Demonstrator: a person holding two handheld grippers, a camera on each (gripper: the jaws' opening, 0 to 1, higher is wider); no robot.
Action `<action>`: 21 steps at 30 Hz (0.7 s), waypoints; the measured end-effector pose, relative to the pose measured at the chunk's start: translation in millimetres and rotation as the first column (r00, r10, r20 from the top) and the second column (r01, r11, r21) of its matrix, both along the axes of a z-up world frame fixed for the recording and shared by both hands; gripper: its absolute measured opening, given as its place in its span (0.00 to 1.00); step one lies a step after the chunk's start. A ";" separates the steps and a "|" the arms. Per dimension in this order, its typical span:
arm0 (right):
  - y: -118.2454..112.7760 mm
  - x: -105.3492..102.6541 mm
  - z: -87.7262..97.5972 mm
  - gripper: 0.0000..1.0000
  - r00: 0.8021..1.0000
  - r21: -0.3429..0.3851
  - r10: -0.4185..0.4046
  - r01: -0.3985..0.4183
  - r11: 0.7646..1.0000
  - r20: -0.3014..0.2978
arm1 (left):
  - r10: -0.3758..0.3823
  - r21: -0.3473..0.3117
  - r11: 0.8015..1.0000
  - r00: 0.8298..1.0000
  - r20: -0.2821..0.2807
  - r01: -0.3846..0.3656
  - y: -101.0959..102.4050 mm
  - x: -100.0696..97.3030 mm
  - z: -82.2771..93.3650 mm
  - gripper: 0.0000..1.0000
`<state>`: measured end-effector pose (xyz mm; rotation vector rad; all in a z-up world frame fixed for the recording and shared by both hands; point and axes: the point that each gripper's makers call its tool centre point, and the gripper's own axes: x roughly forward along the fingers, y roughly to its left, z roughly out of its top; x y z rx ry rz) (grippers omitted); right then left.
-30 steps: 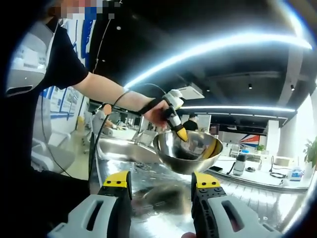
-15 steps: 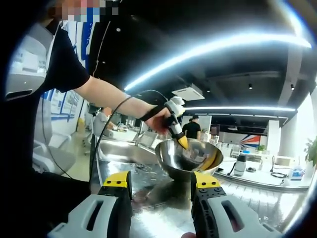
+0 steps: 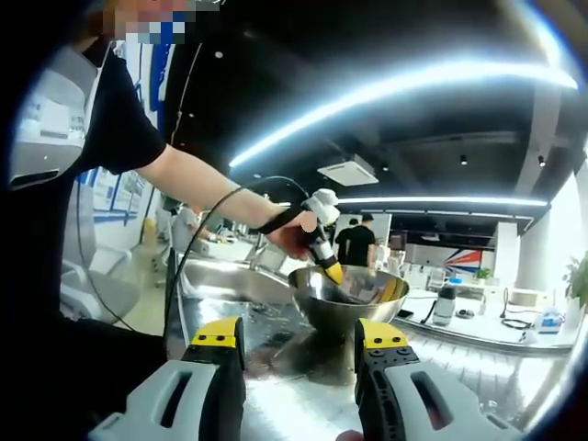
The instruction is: Pick up bowl with dirty water move over sink pour dirty water into sink return bowl to place
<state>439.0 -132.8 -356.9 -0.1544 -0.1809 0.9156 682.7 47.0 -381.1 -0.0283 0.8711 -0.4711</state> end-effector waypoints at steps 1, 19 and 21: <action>0.0 0.1 0.0 0.41 1.000 0.000 0.000 0.000 1.000 0.000 | -0.001 0.002 1.000 1.000 0.002 0.001 -0.3 -1.7 -0.7 0.00; -1.1 1.1 -0.2 0.41 1.000 0.001 -0.007 0.007 1.000 -0.004 | 0.020 0.015 1.000 0.999 0.044 -0.020 4.2 9.7 -11.3 0.00; -1.3 1.2 -0.2 0.41 1.000 0.001 -0.007 0.007 1.000 -0.004 | 0.020 0.014 1.000 0.999 0.047 -0.020 4.6 9.9 -11.8 0.00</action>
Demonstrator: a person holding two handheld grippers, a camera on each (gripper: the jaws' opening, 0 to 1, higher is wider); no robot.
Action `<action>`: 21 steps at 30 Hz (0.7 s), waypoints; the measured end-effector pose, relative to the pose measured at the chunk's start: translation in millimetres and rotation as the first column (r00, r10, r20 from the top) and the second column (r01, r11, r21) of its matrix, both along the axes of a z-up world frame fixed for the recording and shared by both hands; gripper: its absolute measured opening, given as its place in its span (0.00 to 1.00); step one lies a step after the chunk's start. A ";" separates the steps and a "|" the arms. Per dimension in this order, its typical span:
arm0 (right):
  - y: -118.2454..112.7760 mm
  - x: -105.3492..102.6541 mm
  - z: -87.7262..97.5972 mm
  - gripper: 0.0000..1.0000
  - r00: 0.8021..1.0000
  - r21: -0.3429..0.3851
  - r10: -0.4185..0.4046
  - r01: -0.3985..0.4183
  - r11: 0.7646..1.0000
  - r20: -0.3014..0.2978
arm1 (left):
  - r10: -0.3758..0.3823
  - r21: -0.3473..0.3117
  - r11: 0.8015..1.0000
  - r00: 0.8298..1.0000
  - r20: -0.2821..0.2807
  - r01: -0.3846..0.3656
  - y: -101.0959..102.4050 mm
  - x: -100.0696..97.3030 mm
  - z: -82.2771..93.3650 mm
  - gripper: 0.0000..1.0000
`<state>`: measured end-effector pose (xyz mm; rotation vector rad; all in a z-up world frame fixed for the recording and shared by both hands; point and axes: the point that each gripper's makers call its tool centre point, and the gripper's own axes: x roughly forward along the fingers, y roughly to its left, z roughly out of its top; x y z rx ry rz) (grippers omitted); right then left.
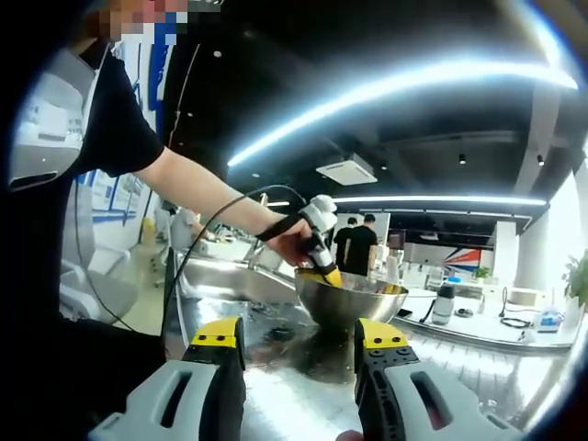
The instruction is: Pick up bowl with dirty water move over sink pour dirty water into sink return bowl to place
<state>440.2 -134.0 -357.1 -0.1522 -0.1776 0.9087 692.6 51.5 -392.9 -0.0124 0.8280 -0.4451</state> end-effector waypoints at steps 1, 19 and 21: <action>0.0 0.0 0.1 0.41 1.000 0.000 0.000 0.000 1.000 0.000 | 0.000 -0.005 1.000 1.000 0.003 0.000 0.3 1.0 0.1 0.00; -1.0 1.1 0.2 0.41 1.000 0.002 -0.007 0.007 1.000 0.001 | 0.012 -0.044 0.999 0.997 0.072 -0.009 -4.2 7.7 5.9 0.04; -1.2 1.3 0.3 0.41 1.000 0.003 -0.007 0.007 1.000 0.001 | 0.012 -0.042 0.999 0.997 0.076 -0.009 -3.7 8.2 6.4 0.05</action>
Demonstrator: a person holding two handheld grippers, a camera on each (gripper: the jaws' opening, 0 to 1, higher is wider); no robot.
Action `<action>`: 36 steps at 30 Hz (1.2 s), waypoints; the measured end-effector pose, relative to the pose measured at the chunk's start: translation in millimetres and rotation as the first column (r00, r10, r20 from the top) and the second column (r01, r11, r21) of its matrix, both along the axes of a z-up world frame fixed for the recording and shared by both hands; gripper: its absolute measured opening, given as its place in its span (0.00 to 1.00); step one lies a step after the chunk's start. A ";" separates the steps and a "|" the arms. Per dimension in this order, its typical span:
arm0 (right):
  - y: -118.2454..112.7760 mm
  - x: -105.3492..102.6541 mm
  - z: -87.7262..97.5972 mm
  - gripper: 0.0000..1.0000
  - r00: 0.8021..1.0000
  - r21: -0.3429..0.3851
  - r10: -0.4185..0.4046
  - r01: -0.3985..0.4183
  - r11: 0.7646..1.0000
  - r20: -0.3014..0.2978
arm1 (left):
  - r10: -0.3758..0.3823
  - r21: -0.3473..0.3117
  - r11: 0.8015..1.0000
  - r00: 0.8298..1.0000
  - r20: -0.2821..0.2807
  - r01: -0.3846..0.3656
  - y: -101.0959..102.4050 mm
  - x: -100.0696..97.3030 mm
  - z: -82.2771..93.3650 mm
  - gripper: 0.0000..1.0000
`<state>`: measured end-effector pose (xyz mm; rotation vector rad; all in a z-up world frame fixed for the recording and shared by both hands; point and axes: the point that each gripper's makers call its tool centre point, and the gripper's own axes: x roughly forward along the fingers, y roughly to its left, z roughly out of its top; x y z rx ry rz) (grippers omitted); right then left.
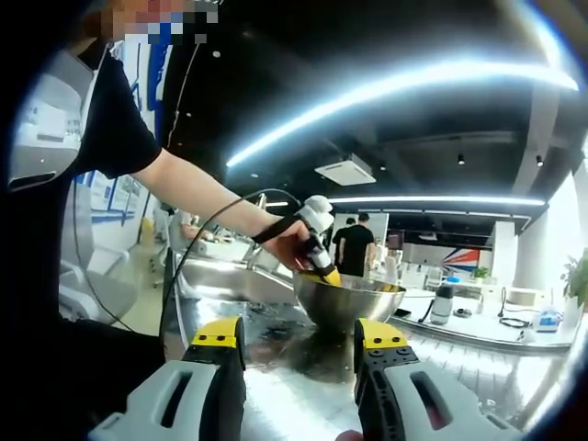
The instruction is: Pick up bowl with dirty water move over sink pour dirty water into sink return bowl to place
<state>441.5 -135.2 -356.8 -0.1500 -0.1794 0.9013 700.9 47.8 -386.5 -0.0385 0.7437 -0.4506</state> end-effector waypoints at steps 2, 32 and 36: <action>-0.2 0.3 0.0 0.41 1.000 -0.001 -0.001 0.001 1.000 0.001 | 0.003 -0.002 1.000 1.000 0.009 -0.003 0.8 0.2 2.0 0.05; -1.5 2.1 -1.4 0.41 1.000 -0.003 -0.013 0.013 1.000 -0.007 | -0.013 -0.072 0.997 0.979 0.203 0.029 2.3 -3.5 39.8 0.13; -1.3 2.5 -2.1 0.41 1.000 -0.007 -0.012 0.012 1.000 -0.010 | -0.031 -0.068 0.997 0.971 0.235 0.048 -0.1 -7.8 46.2 0.16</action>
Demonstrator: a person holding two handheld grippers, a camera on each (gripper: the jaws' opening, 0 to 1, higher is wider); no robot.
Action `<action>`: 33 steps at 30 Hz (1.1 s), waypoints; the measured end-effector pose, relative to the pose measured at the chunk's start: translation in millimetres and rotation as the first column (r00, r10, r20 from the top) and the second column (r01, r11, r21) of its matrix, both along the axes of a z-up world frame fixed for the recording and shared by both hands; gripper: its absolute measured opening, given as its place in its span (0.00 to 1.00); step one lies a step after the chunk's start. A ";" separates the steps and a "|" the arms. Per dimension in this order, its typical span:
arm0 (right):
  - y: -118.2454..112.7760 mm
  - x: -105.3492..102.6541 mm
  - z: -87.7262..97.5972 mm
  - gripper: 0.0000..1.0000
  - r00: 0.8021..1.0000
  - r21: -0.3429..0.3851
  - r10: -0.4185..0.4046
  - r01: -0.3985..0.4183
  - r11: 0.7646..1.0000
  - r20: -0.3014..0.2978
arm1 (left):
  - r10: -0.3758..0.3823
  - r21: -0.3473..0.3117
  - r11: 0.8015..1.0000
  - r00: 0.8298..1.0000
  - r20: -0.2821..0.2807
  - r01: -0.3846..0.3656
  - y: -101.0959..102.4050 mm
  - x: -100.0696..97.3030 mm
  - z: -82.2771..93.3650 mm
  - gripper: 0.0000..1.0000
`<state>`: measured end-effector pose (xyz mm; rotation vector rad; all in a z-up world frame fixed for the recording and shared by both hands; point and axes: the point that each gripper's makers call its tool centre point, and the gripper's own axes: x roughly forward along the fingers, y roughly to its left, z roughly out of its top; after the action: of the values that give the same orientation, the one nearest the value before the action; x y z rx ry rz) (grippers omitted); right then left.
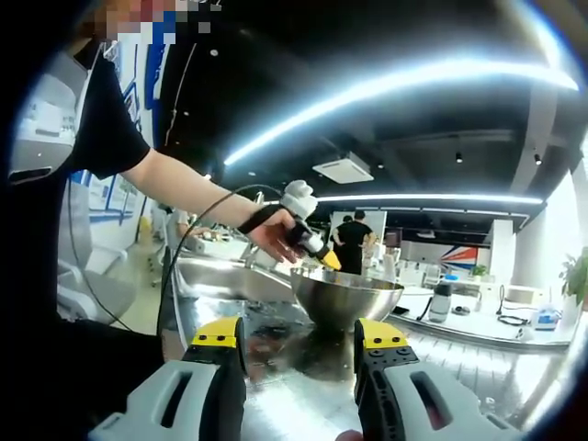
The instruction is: Pick up bowl with dirty water move over sink pour dirty water into sink return bowl to place
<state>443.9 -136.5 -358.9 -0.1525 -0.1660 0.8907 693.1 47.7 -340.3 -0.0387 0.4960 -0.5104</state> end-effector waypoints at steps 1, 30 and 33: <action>0.3 0.1 -0.4 0.41 1.000 -0.002 0.001 -0.001 1.000 -0.001 | -0.002 0.000 1.000 1.000 0.008 0.002 0.0 -0.6 1.7 0.16; 1.4 5.0 -6.5 0.41 0.999 -0.037 -0.026 0.025 0.999 -0.025 | -0.005 -0.055 0.998 0.961 0.276 0.021 27.3 -46.0 62.3 0.36; 0.8 5.3 -6.4 0.41 0.999 -0.036 -0.032 0.032 0.999 -0.025 | -0.010 -0.060 0.998 0.956 0.293 0.029 30.1 -58.5 66.6 0.36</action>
<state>449.3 -135.7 -365.3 -0.1759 -0.1238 0.8637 634.6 77.8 -273.7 -0.0186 0.1894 -0.5406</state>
